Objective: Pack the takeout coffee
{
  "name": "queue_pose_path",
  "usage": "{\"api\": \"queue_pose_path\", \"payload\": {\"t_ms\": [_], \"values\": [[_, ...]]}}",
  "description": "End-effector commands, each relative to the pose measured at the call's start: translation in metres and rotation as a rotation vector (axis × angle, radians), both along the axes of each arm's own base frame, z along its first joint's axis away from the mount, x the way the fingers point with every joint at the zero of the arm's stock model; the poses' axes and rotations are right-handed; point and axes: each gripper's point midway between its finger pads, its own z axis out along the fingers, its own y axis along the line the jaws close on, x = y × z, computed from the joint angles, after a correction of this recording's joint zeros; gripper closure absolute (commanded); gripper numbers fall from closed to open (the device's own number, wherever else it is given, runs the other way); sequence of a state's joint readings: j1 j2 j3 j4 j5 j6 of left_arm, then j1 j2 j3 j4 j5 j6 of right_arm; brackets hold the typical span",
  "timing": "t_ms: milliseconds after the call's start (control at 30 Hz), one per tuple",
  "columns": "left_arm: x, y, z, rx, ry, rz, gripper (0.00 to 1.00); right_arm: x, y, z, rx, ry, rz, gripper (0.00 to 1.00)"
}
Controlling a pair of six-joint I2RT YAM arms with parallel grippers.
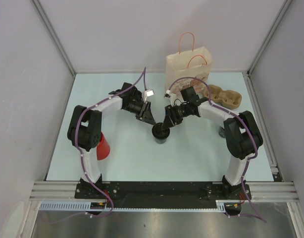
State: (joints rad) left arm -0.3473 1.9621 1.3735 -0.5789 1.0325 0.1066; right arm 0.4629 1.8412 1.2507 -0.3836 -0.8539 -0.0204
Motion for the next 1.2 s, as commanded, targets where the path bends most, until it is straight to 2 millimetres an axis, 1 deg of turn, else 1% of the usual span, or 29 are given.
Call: {"api": "queue_pose_path", "payload": {"t_ms": [0, 100, 133, 267, 367, 533, 633, 700, 767, 900, 1000, 1033, 1067, 1100, 1133, 1167], "values": [[-0.017, -0.003, -0.035, 0.131, 0.005, -0.048, 0.61, -0.008, -0.016, -0.050, -0.178, 0.022, -0.015, 0.53], [-0.019, 0.001, -0.047, 0.189, 0.010, -0.042, 0.64, -0.007, -0.017, -0.053, -0.188, 0.025, -0.019, 0.53], [-0.017, 0.006, -0.053, 0.223, 0.004, -0.031, 0.64, -0.008, -0.017, -0.053, -0.190, 0.025, -0.018, 0.53], [-0.021, 0.015, -0.072, 0.306, 0.021, -0.029, 0.70, -0.007, -0.018, -0.058, -0.206, 0.026, -0.021, 0.53], [-0.021, 0.022, -0.081, 0.362, 0.014, -0.023, 0.70, -0.007, -0.019, -0.060, -0.220, 0.024, -0.025, 0.53], [-0.019, 0.028, -0.085, 0.416, -0.017, -0.024, 0.70, -0.007, -0.021, -0.066, -0.246, 0.023, -0.026, 0.53], [-0.017, 0.035, -0.091, 0.475, -0.033, -0.020, 0.69, -0.007, -0.022, -0.071, -0.269, 0.015, -0.028, 0.53], [-0.018, 0.038, -0.097, 0.509, -0.040, -0.020, 0.68, -0.009, -0.023, -0.074, -0.279, 0.022, -0.026, 0.53], [-0.018, 0.038, -0.097, 0.509, -0.044, -0.019, 0.66, -0.008, -0.026, -0.078, -0.303, 0.017, -0.034, 0.53], [-0.015, 0.032, -0.087, 0.465, -0.064, -0.019, 0.58, -0.008, -0.026, -0.078, -0.308, 0.019, -0.037, 0.53], [-0.009, 0.021, -0.066, 0.393, -0.100, -0.020, 0.52, -0.007, -0.026, -0.075, -0.304, 0.009, -0.039, 0.53], [-0.008, 0.015, -0.054, 0.352, -0.110, -0.024, 0.48, -0.007, -0.026, -0.074, -0.302, 0.010, -0.038, 0.53], [-0.005, 0.013, -0.047, 0.330, -0.120, -0.025, 0.46, -0.006, -0.026, -0.073, -0.302, 0.006, -0.040, 0.53], [0.000, 0.009, -0.037, 0.308, -0.136, -0.018, 0.44, -0.005, -0.025, -0.070, -0.297, -0.006, -0.039, 0.53], [0.002, 0.006, -0.025, 0.267, -0.145, -0.016, 0.39, -0.005, -0.025, -0.069, -0.297, -0.011, -0.041, 0.52], [0.006, 0.004, -0.017, 0.245, -0.159, -0.010, 0.37, -0.003, -0.025, -0.067, -0.295, -0.018, -0.043, 0.53]]}}
